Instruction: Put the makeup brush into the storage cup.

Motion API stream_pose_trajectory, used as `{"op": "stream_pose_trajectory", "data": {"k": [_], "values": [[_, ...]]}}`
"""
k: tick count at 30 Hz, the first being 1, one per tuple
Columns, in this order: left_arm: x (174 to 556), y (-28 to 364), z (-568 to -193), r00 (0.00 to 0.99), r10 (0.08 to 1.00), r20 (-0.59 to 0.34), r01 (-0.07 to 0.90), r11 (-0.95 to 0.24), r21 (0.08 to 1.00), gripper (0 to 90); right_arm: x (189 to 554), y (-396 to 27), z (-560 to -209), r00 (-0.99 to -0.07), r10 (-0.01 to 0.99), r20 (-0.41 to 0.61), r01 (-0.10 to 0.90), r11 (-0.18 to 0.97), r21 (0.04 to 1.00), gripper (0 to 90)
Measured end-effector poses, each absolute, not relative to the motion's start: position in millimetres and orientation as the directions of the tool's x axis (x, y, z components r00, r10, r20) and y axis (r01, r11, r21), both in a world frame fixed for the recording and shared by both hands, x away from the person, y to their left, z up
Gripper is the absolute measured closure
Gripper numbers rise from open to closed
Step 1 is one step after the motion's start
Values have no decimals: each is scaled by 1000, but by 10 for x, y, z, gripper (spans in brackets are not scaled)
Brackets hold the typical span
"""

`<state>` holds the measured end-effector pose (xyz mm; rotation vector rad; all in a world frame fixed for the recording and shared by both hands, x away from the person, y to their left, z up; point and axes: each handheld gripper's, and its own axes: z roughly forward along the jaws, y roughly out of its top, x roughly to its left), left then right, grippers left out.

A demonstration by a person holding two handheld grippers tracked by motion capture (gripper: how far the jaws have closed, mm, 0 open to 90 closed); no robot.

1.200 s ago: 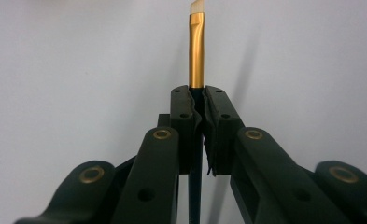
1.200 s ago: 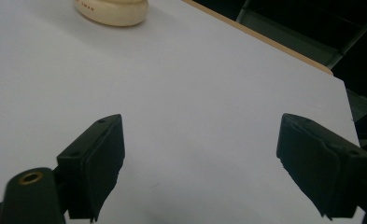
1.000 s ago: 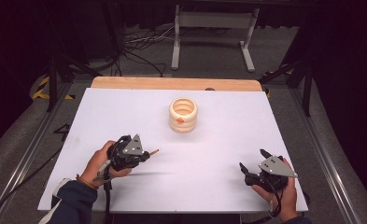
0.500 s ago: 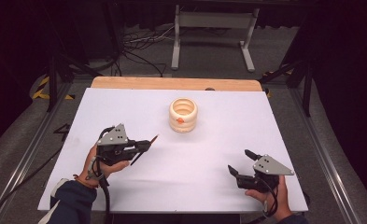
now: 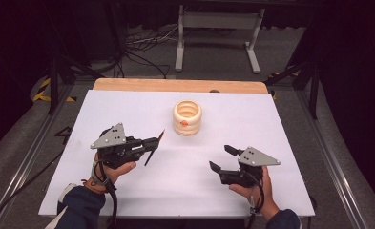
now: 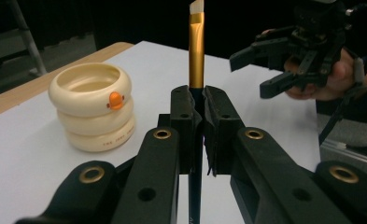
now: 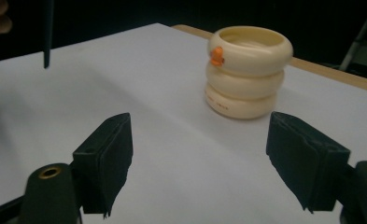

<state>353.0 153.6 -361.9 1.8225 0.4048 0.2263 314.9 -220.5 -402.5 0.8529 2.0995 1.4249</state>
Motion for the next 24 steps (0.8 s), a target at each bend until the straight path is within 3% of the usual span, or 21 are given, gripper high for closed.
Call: {"op": "stream_pose_trajectory", "data": {"k": [13,20,24], "values": [[3486,1351,-3735,937,337,-96,154,-150,977,828,3235,-1421,-3992,-808,589,3,186,250,950,369],[3451,1242,-3786,940,323,-105,158,-142,977,829,3234,-1189,-4007,-835,549,42,191,217,957,445],[3435,1191,-3804,945,316,-91,147,-159,976,828,3249,-1130,-4016,-836,546,61,200,198,960,536]]}}
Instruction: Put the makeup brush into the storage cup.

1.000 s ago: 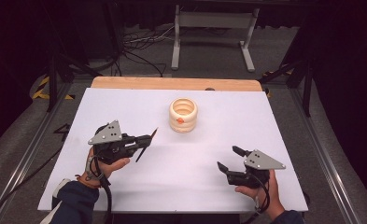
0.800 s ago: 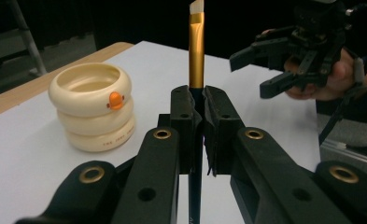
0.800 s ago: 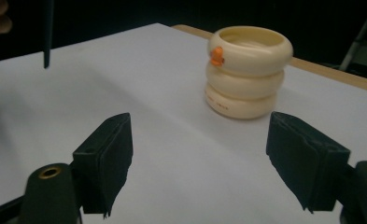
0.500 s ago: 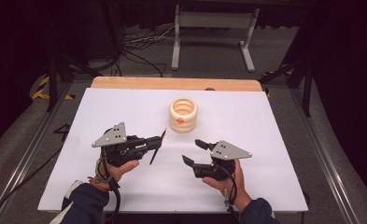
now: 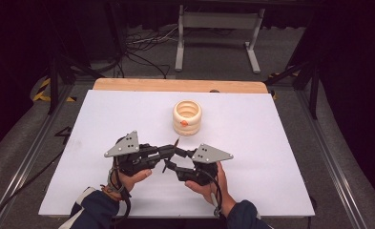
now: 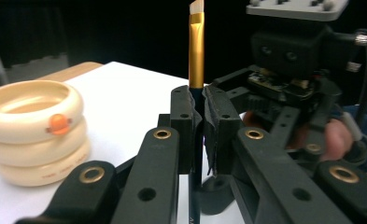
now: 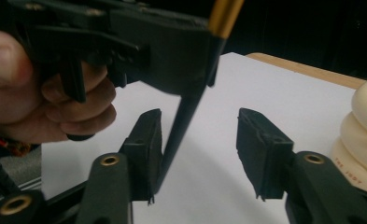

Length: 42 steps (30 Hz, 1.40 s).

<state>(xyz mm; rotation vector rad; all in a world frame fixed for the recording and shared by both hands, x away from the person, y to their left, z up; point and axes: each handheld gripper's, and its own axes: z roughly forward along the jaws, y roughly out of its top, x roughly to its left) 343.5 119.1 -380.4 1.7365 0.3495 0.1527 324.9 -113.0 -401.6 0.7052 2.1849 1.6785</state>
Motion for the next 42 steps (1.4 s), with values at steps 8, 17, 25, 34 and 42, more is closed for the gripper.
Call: {"op": "stream_pose_trajectory", "data": {"k": [8,17,25,34,42], "values": [[3420,1155,-3832,949,303,-89,147,-174,974,830,3240,-1150,-4018,-844,532,67,197,192,961,758],[3402,1130,-3845,944,323,-67,137,-200,970,829,3256,-1165,-4026,-848,526,66,211,221,952,839],[3387,1140,-3848,939,342,-41,122,-218,968,799,3275,-1194,-4033,-845,532,47,214,256,943,842],[3383,1322,-3784,908,417,28,86,-252,964,684,3326,-1311,-4050,-828,560,14,211,288,934,842],[3352,1495,-3802,854,507,117,67,-330,942,465,3348,-1421,-4036,-815,580,-20,196,308,931,842]]}}
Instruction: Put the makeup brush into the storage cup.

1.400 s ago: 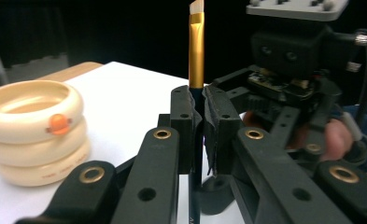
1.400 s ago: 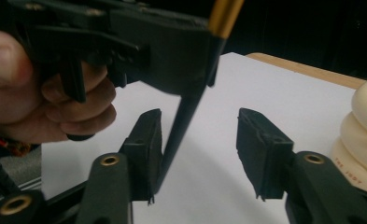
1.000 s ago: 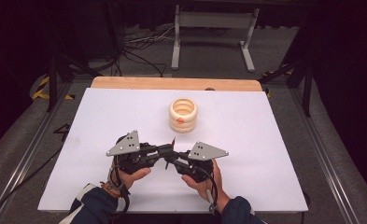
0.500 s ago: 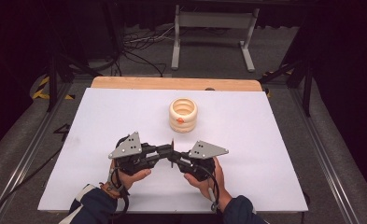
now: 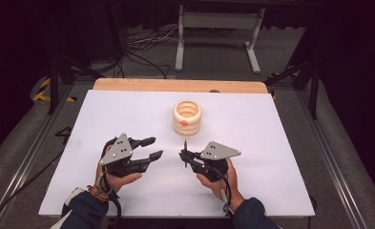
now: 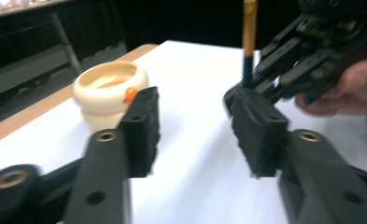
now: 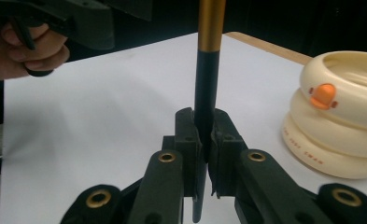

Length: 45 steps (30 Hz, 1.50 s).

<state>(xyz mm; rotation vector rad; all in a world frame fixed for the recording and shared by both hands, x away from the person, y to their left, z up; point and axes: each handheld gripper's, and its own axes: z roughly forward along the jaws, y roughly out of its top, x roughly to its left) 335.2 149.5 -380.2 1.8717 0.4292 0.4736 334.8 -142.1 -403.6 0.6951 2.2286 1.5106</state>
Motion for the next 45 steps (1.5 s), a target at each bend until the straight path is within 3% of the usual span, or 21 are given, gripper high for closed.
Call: {"op": "stream_pose_trajectory", "data": {"k": [7,14,25,31,45], "values": [[3314,1787,-3945,798,586,140,132,-397,908,210,3361,-1532,-4008,-805,591,-58,178,333,926,842],[3230,2116,-4111,757,638,142,189,-421,887,72,3364,-1646,-3958,-788,610,-78,168,336,927,842],[3059,2522,-4417,749,660,56,271,-383,883,30,3390,-1833,-3868,-759,646,-73,166,301,939,842],[3042,2542,-4417,760,650,29,251,-333,909,26,3399,-1877,-3790,-748,659,-78,149,282,948,842],[3091,2497,-4456,759,650,31,262,-348,900,36,3560,-1895,-3522,-731,676,-92,104,243,964,842]]}}
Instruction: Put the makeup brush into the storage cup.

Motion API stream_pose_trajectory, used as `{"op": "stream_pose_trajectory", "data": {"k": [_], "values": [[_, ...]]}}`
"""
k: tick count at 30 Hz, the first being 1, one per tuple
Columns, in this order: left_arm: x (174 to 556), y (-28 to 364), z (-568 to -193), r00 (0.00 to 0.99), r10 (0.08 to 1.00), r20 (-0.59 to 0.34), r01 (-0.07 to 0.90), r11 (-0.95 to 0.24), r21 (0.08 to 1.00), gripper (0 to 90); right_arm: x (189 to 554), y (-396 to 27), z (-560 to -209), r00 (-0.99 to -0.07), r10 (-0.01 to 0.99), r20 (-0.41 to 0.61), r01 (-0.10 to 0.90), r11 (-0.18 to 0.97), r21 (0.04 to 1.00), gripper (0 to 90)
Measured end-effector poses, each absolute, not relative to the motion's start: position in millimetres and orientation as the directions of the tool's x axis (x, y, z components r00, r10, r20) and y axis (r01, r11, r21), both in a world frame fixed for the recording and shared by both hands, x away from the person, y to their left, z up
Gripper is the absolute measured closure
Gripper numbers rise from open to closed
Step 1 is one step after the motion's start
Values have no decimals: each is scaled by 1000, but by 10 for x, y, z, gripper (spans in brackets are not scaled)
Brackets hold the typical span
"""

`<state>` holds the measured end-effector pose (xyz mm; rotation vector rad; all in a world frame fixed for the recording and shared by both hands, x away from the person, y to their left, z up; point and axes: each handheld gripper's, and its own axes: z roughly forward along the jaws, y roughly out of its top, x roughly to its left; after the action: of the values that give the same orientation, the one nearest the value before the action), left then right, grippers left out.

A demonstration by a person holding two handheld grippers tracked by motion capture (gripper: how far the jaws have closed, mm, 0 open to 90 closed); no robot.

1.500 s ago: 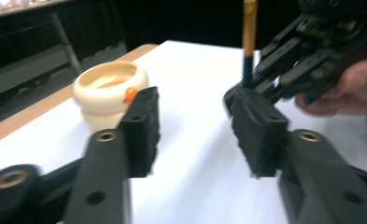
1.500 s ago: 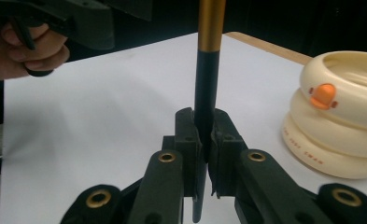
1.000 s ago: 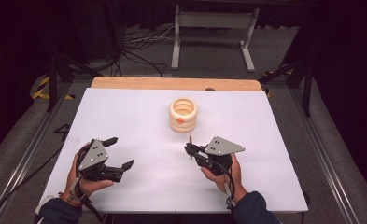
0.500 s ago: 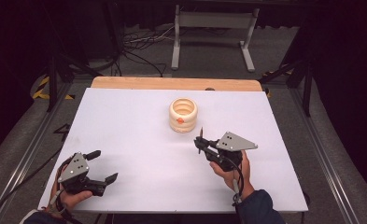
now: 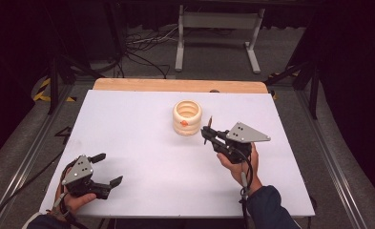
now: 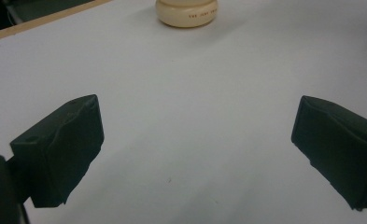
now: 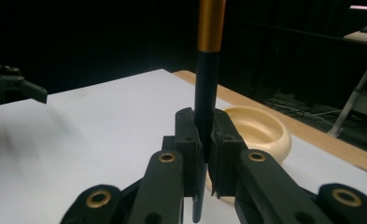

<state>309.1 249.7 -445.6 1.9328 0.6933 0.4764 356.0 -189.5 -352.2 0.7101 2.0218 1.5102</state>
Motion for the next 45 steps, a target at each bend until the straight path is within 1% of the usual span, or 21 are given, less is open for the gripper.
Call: {"op": "stream_pose_trajectory", "data": {"k": [8,13,14,16,20,29,32,40,45], "values": [[3090,2497,-4450,761,648,28,259,-343,903,34,3776,-1847,-3244,-725,684,-81,84,205,975,842],[3092,2501,-4447,762,647,24,258,-338,905,34,3866,-1773,-3177,-721,687,-94,76,213,974,842],[3092,2503,-4444,763,646,25,256,-337,906,34,3927,-1716,-3151,-717,688,-111,68,229,971,842],[3090,2511,-4438,764,645,22,255,-334,908,33,3981,-1679,-3140,-714,690,-115,65,230,971,842],[3094,2524,-4438,759,651,14,260,-322,910,33,4087,-1609,-3137,-705,697,-132,55,240,969,842],[3114,2589,-4441,754,657,-19,275,-289,917,31,4356,-1465,-3208,-678,726,-117,90,239,967,842],[3108,2587,-4437,756,654,-9,267,-296,917,32,4437,-1403,-3254,-674,728,-124,101,257,961,842],[3103,2575,-4433,763,646,-1,259,-305,917,33,4580,-1322,-3378,-664,739,-113,138,270,953,842],[3107,2574,-4434,764,644,-24,268,-283,921,38,4621,-1285,-3426,-658,744,-115,155,283,946,842]]}}
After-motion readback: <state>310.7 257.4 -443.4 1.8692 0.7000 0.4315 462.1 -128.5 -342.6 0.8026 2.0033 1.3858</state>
